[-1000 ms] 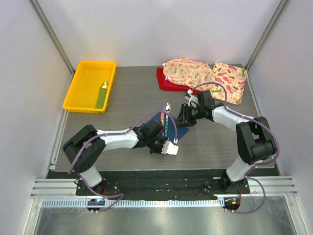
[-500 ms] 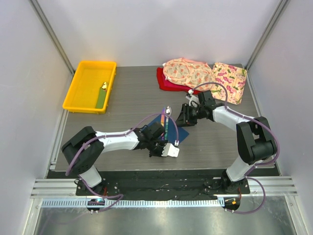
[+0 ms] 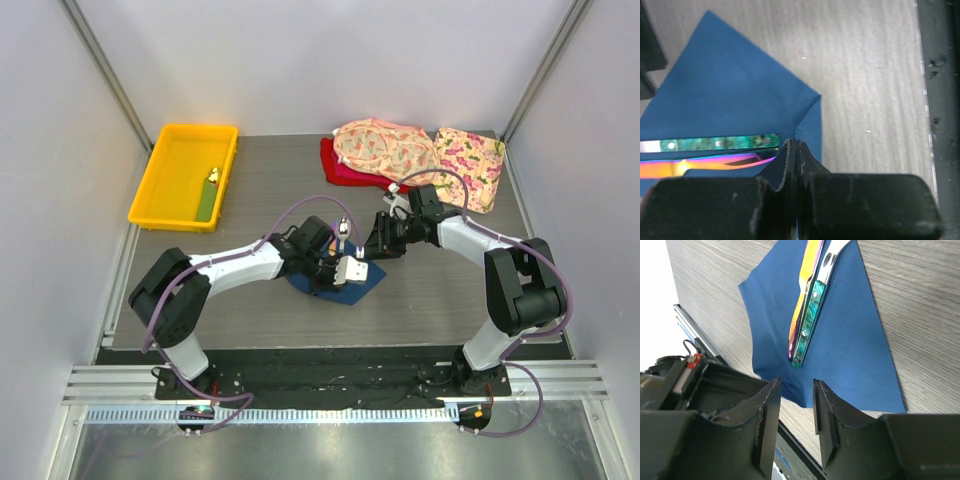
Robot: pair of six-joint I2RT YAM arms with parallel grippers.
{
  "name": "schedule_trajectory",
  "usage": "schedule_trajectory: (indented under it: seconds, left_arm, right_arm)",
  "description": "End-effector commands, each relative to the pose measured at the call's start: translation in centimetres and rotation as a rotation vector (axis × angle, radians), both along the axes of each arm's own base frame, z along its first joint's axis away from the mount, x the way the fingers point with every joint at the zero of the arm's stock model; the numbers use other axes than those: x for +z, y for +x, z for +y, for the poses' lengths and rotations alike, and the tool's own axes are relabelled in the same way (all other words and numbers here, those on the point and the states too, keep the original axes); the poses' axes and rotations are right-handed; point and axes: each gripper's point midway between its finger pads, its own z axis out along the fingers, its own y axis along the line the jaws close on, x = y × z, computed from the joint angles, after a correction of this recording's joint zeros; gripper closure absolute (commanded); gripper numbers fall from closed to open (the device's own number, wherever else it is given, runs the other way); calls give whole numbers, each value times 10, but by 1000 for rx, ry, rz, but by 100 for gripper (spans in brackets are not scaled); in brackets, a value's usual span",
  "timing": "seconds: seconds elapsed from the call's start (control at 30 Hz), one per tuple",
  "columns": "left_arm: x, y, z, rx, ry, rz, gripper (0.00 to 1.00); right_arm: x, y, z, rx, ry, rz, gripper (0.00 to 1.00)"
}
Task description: Place the utensils on the paper napkin and roll it up
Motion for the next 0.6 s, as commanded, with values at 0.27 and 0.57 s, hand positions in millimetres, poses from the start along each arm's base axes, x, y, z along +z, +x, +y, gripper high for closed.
schedule_trajectory:
  seconds: [0.27, 0.57]
  left_arm:
    - [14, 42, -11, 27, -61, -40, 100]
    - [14, 67, -8, 73, -78, -61, 100]
  right_arm:
    - [16, 3, 2, 18, 30, -26, 61]
    - [11, 0, 5, 24, 42, 8, 64]
